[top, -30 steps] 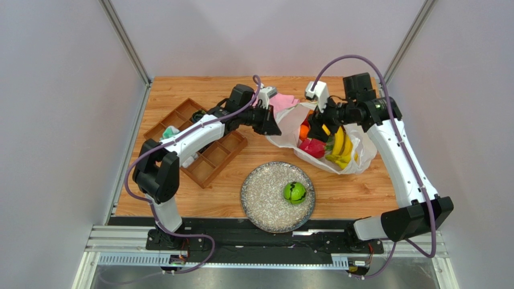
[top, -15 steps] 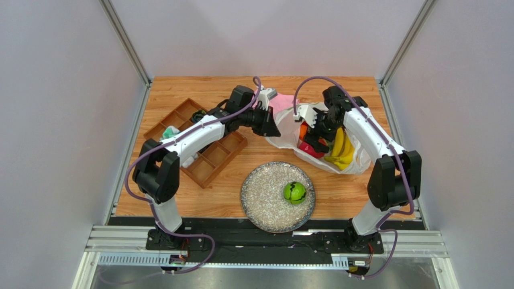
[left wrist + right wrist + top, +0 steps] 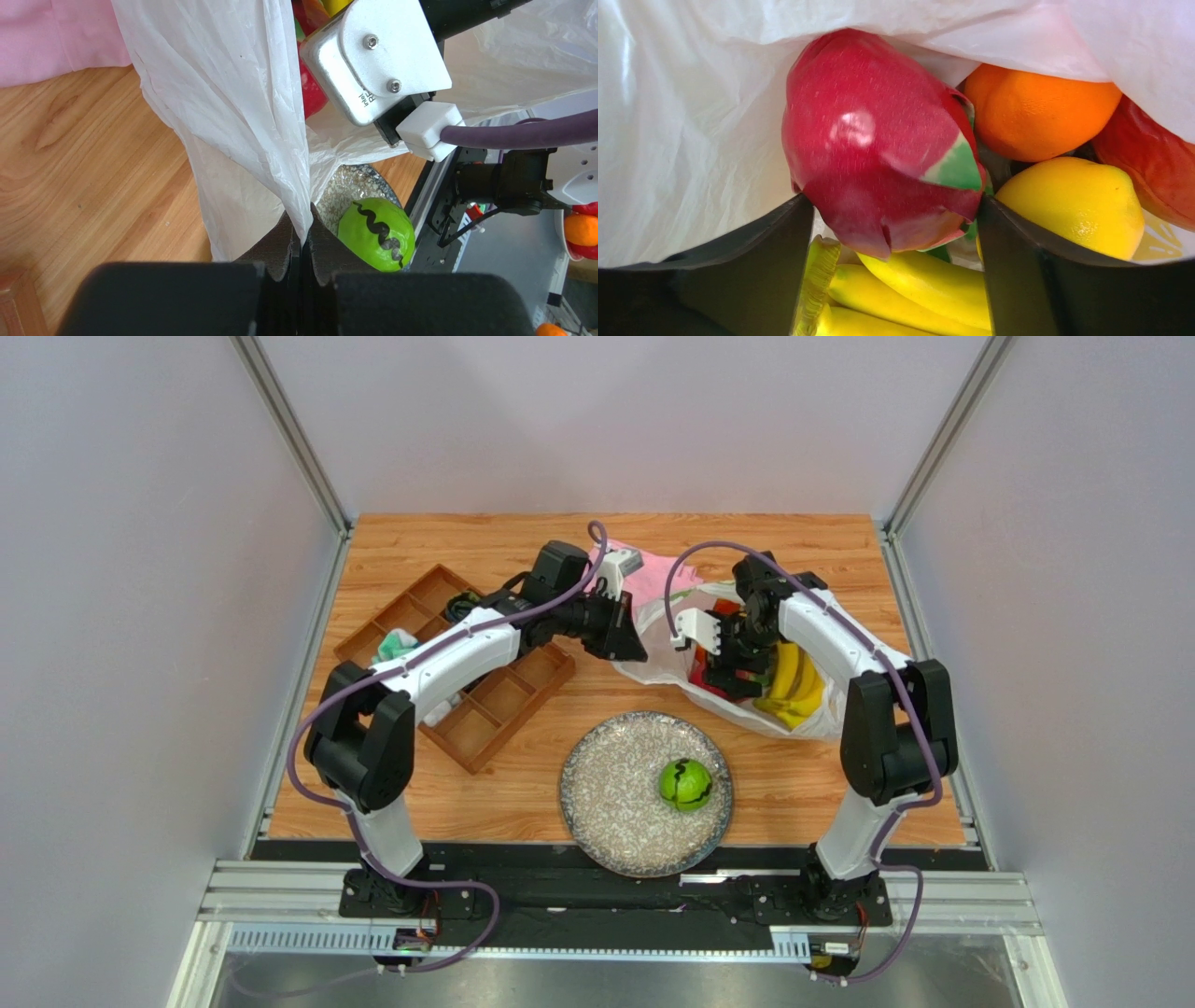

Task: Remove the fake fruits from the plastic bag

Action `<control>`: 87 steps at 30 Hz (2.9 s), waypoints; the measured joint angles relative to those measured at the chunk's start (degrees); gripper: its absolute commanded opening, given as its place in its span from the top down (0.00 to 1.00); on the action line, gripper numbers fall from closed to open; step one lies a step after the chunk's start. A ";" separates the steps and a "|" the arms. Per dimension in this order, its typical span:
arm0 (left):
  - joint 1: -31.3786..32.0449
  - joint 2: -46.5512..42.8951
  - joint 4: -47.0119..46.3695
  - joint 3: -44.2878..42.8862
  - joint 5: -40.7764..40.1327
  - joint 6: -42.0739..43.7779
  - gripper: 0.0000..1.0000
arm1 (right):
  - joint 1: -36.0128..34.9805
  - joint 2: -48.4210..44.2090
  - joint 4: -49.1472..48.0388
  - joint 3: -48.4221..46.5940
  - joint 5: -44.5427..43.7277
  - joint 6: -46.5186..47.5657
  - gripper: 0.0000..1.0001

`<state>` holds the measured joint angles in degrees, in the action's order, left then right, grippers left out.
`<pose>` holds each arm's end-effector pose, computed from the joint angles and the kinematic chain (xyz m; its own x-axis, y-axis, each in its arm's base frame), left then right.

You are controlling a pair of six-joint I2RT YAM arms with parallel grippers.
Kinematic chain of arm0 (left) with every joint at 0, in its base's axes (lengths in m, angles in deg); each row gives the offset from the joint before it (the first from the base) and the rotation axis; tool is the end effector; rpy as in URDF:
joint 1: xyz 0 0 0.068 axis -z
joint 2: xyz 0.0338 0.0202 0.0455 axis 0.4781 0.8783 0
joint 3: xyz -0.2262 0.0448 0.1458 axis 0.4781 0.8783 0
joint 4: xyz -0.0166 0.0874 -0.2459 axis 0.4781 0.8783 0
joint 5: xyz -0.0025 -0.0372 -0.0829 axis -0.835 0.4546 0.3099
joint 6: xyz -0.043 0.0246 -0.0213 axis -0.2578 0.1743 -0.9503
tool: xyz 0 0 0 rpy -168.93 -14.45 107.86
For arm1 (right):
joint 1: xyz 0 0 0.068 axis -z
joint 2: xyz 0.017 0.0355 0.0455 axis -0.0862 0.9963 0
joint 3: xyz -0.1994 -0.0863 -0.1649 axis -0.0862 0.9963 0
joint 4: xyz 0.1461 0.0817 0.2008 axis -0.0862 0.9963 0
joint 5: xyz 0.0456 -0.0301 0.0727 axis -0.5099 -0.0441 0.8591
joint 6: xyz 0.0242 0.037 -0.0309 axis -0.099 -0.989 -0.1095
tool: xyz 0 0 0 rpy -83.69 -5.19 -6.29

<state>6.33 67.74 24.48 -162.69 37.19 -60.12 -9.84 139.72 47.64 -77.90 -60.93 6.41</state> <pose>0.3188 -0.2475 0.2747 -0.7388 0.2048 -0.6421 0.6444 0.4936 -0.5841 0.3270 0.0969 0.2269 -0.0184 -0.9439 -0.3298 -0.9939 0.0530 -0.0963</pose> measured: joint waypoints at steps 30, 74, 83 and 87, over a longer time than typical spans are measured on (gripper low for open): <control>0.00 -0.44 0.17 -0.02 -0.17 0.44 1.00 | -0.50 -9.84 -1.40 -1.42 5.38 -11.50 0.05; 0.00 2.23 0.79 -3.61 0.00 -0.17 1.00 | -4.76 -22.82 13.29 -12.44 15.67 -17.66 0.55; -0.61 2.40 1.03 -4.63 0.55 0.61 1.00 | -19.34 -22.60 13.46 -9.53 18.88 -22.08 0.55; -2.03 3.28 1.07 -5.57 2.12 1.01 1.00 | -25.57 -21.88 11.76 -5.27 18.71 -20.11 0.57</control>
<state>4.30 71.02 25.55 -168.26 39.31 -59.11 -35.42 117.84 59.39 -83.16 -42.22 -13.70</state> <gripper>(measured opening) 0.010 0.771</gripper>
